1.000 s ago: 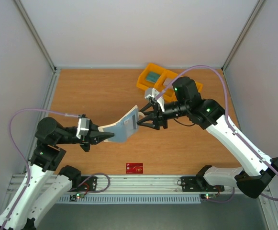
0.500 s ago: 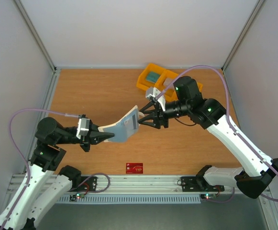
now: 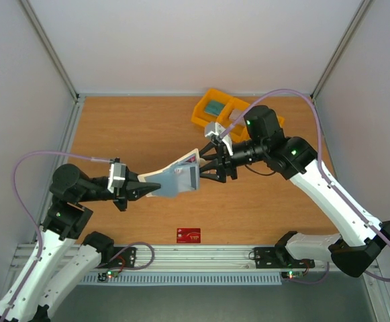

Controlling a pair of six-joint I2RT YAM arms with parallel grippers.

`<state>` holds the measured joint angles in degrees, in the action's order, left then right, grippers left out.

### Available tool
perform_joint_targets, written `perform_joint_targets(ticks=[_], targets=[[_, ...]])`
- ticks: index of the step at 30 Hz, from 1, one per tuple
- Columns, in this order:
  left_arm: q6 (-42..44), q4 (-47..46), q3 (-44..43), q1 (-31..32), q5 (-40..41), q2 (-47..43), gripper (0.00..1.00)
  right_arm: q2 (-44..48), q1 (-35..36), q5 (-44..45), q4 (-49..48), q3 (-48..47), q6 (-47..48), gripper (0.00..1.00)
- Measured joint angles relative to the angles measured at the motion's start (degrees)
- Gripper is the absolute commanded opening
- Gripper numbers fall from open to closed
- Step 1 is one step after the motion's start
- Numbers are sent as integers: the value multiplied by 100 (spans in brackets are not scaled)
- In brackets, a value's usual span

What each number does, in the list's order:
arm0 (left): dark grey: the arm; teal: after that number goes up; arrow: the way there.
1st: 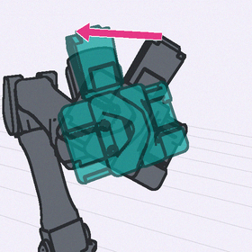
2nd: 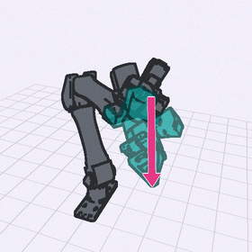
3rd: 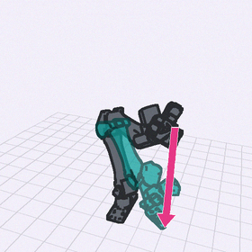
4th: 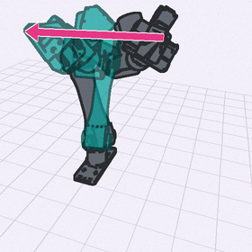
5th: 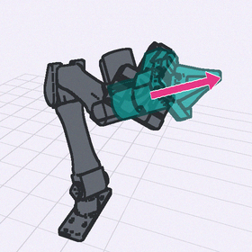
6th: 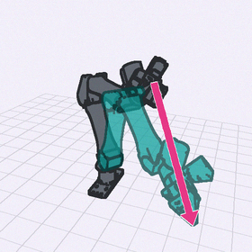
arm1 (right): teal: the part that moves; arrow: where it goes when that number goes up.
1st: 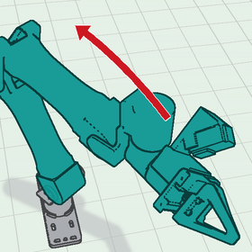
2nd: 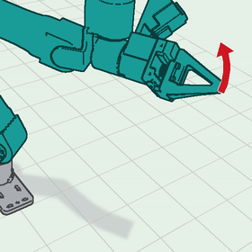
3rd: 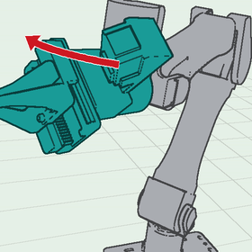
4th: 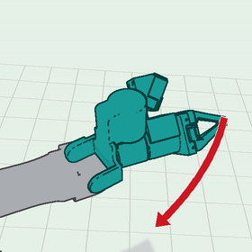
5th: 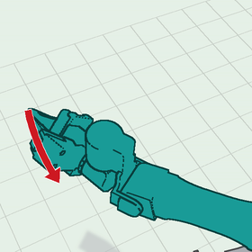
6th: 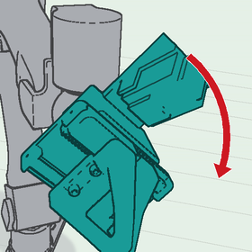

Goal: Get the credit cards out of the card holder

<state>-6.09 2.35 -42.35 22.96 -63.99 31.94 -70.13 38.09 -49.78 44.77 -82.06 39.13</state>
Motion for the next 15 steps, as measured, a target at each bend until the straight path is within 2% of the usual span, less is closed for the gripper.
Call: perform_joint_targets(ticks=[4, 10, 15], targets=[[-188, -7, 0, 0, 304, 46, 0, -66, 79, -262, -52, 0, -85, 57], [-597, -105, 22, 0, 772, 118, 0, -155, 374, -490, -260, 2, -326, 53], [-866, -269, 125, 0, 988, 116, 0, -153, 474, -240, -651, 37, -704, 35]])
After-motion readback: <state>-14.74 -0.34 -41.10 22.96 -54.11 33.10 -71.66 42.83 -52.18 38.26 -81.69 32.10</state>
